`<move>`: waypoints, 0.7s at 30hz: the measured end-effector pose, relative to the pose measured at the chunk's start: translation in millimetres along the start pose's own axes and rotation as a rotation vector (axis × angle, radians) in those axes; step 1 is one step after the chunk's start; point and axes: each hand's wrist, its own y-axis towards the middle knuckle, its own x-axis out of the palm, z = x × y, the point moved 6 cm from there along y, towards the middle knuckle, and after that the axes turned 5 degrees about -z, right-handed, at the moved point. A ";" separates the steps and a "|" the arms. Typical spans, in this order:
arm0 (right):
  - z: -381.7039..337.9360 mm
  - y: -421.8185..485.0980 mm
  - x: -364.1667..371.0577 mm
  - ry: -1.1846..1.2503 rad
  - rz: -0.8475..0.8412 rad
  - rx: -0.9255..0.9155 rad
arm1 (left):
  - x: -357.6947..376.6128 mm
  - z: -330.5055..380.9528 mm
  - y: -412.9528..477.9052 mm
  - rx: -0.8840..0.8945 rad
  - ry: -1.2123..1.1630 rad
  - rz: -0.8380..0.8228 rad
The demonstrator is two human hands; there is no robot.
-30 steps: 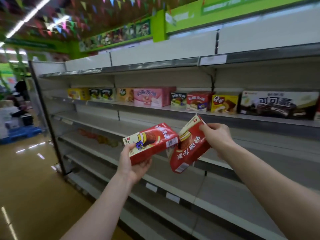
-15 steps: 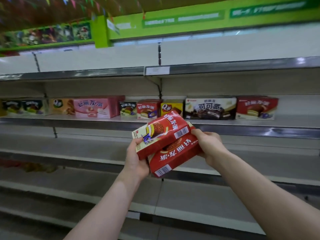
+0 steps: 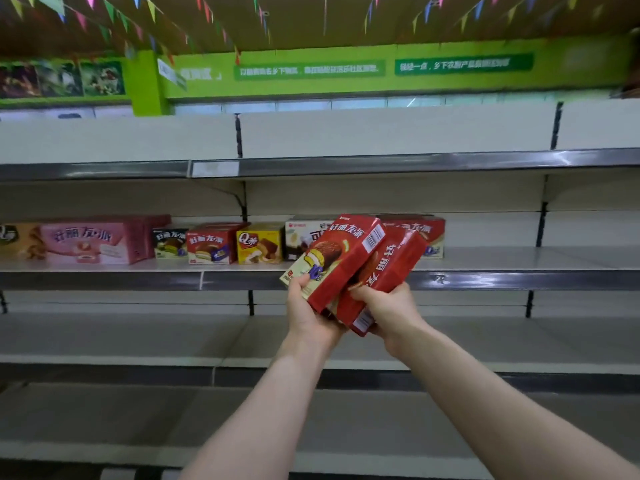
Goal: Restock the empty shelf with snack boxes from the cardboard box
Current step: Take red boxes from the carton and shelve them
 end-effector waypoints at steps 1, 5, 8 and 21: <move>-6.3 2.1 -14.6 -0.047 -0.014 0.024 | 2.7 -5.3 4.3 -0.013 0.013 0.008; -35.9 13.5 -71.6 -0.337 -0.156 0.105 | 12.7 -8.4 25.6 0.035 0.024 0.030; -58.5 22.7 -103.9 -0.489 -0.161 0.050 | 32.4 -10.4 33.7 0.084 -0.027 0.004; -108.8 72.3 -188.4 -0.710 -0.021 -0.144 | 63.6 -11.2 55.2 0.114 0.057 0.073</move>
